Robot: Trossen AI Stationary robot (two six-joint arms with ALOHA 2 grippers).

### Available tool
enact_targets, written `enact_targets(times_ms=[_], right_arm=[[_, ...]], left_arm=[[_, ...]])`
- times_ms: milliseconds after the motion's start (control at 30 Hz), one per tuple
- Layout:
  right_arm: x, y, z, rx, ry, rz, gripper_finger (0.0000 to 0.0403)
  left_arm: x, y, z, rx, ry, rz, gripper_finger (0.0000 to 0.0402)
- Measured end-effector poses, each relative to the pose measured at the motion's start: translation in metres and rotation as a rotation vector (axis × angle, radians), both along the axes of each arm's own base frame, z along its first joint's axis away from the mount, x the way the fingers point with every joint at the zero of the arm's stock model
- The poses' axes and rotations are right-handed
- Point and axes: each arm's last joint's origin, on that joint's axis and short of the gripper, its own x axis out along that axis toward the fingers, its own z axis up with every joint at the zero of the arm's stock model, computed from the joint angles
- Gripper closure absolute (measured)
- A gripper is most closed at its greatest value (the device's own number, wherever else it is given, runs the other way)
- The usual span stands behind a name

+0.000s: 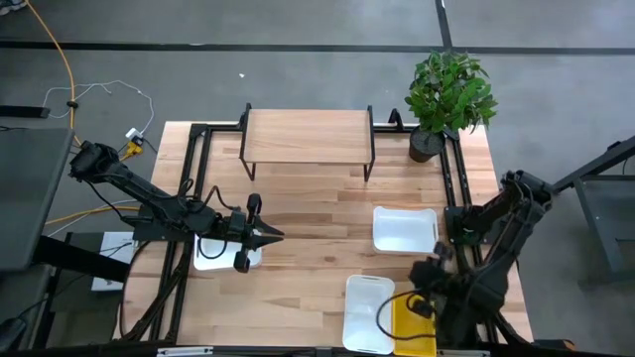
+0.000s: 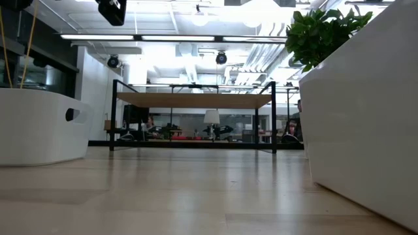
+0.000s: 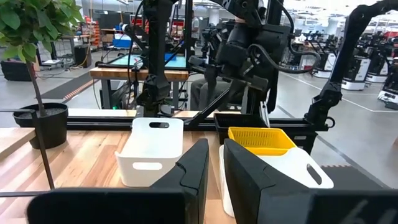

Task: Stack baskets on shelf by color
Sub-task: Stack the top right white bin on the bottom white bin

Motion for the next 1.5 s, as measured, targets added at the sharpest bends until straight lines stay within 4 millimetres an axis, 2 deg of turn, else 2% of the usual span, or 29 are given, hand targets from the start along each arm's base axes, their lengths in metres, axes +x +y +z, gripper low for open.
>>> enact_targets(times_ms=[133, 267, 367, 500, 633, 833, 933, 1167, 1500], right_arm=[[0.02, -0.012, -0.004, -0.043, -0.036, 0.008, 0.0281], [0.039, -0.033, -0.035, -0.001, -0.02, 0.049, 0.0281], [0.055, -0.051, -0.048, 0.014, -0.102, 0.137, 0.0281], [0.071, -0.072, -0.041, -0.082, -0.349, 0.239, 0.0281], [0.078, -0.091, -0.038, -0.153, -0.611, 0.33, 0.0281], [0.075, -0.125, -0.056, -0.15, -0.992, 0.474, 0.0281], [0.072, -0.137, -0.057, -0.17, -1.101, 0.491, 0.0281], [0.079, -0.148, -0.049, -0.218, -1.131, 0.472, 0.0281], [0.083, -0.164, -0.056, -0.351, -1.017, 0.408, 0.0281]], left_arm=[[0.0, 0.0, 0.0, -0.02, 0.0, 0.0, 0.036], [0.0, -0.001, 0.0, -0.02, 0.0, -0.022, 0.036], [0.0, -0.001, 0.0, -0.011, 0.0, -0.027, 0.036], [0.0, -0.001, 0.0, 0.031, 0.001, -0.022, 0.036], [0.0, 0.0, 0.0, 0.049, 0.001, -0.017, 0.036], [0.0, 0.0, 0.0, 0.039, -0.002, -0.016, 0.036], [0.0, 0.0, 0.001, 0.03, -0.006, -0.014, 0.036], [0.0, 0.003, 0.002, 0.072, -0.018, 0.039, 0.036], [0.003, 0.011, 0.001, 0.083, -0.004, 0.083, 0.036]])
